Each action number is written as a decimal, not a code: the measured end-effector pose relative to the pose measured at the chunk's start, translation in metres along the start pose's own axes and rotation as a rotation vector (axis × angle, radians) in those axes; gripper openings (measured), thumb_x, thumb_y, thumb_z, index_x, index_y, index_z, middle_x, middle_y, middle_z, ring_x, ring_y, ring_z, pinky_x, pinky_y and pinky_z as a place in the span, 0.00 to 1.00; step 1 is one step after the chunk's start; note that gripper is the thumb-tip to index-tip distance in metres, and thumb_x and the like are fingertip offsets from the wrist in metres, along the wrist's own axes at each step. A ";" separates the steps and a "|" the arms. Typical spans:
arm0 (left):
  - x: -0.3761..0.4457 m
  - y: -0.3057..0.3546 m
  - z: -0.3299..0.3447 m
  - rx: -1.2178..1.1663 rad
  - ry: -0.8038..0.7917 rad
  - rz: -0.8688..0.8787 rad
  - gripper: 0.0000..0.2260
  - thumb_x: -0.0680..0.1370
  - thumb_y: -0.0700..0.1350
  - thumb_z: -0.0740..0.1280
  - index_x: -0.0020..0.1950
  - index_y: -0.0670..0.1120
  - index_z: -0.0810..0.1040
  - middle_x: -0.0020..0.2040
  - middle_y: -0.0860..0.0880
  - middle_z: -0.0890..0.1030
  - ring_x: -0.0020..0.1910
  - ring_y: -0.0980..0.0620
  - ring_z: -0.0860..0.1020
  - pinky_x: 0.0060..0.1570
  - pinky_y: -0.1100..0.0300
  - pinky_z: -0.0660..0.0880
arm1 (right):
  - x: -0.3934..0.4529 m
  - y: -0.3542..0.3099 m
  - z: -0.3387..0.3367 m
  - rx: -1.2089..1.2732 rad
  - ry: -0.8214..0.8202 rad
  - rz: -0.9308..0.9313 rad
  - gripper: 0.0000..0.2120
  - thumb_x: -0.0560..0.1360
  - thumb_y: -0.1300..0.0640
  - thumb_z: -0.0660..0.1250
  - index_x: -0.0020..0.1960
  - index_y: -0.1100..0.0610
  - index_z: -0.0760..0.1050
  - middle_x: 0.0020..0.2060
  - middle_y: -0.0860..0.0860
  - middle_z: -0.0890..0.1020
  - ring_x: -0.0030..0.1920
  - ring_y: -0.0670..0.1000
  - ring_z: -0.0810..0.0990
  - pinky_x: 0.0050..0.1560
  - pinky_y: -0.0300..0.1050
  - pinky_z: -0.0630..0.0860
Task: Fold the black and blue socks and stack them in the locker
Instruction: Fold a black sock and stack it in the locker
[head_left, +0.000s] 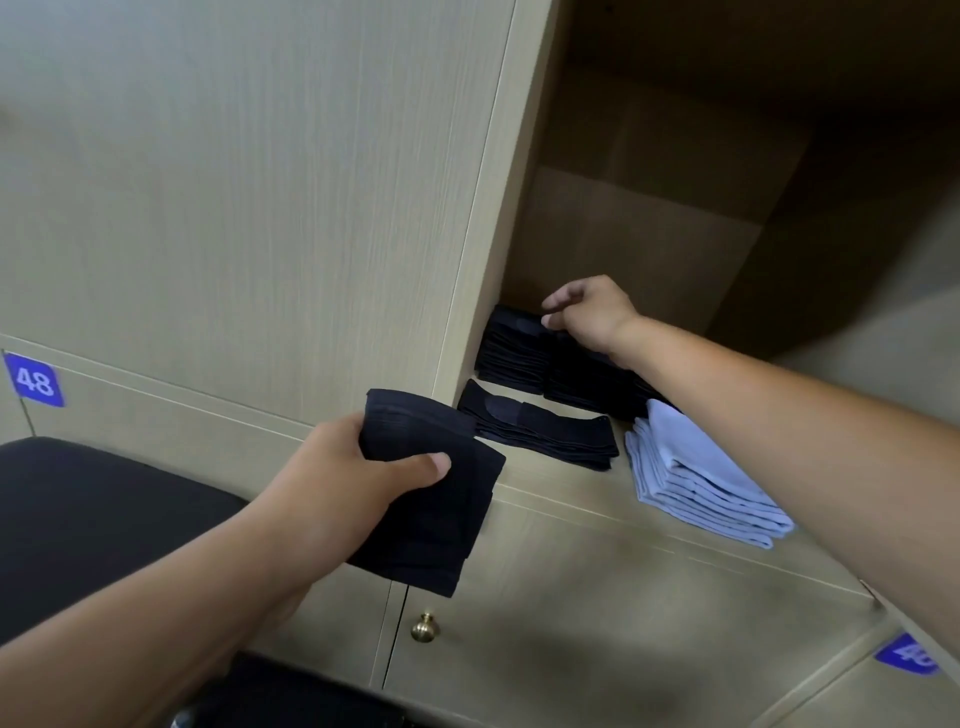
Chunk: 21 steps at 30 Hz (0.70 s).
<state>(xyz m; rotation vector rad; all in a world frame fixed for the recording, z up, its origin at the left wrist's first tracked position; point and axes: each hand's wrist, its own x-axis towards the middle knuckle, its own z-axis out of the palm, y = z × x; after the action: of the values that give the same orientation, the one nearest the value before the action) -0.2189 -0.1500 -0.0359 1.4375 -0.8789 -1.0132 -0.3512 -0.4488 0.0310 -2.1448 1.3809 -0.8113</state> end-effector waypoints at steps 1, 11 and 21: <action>-0.001 0.001 0.000 0.003 -0.001 0.004 0.10 0.76 0.45 0.75 0.57 0.49 0.83 0.47 0.50 0.88 0.46 0.49 0.87 0.50 0.47 0.84 | -0.008 -0.001 -0.001 0.019 0.007 -0.024 0.08 0.74 0.62 0.76 0.44 0.49 0.81 0.49 0.51 0.84 0.51 0.49 0.81 0.57 0.40 0.76; -0.004 0.012 0.006 -0.009 -0.023 0.047 0.10 0.76 0.46 0.75 0.57 0.51 0.83 0.46 0.54 0.88 0.45 0.53 0.87 0.42 0.57 0.82 | -0.152 -0.022 -0.015 0.286 -0.168 -0.122 0.08 0.78 0.61 0.71 0.55 0.54 0.84 0.46 0.50 0.86 0.42 0.42 0.83 0.41 0.31 0.76; -0.008 0.014 0.012 -0.083 -0.155 0.004 0.13 0.77 0.47 0.74 0.61 0.50 0.82 0.53 0.49 0.87 0.53 0.46 0.86 0.59 0.43 0.80 | -0.204 -0.021 0.011 0.482 -0.440 0.066 0.18 0.75 0.41 0.72 0.59 0.50 0.80 0.54 0.48 0.86 0.60 0.50 0.83 0.71 0.57 0.71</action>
<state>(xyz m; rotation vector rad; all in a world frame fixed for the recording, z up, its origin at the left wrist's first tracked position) -0.2331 -0.1482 -0.0212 1.2997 -0.9401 -1.1568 -0.3959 -0.2527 -0.0098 -1.7522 0.9131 -0.5326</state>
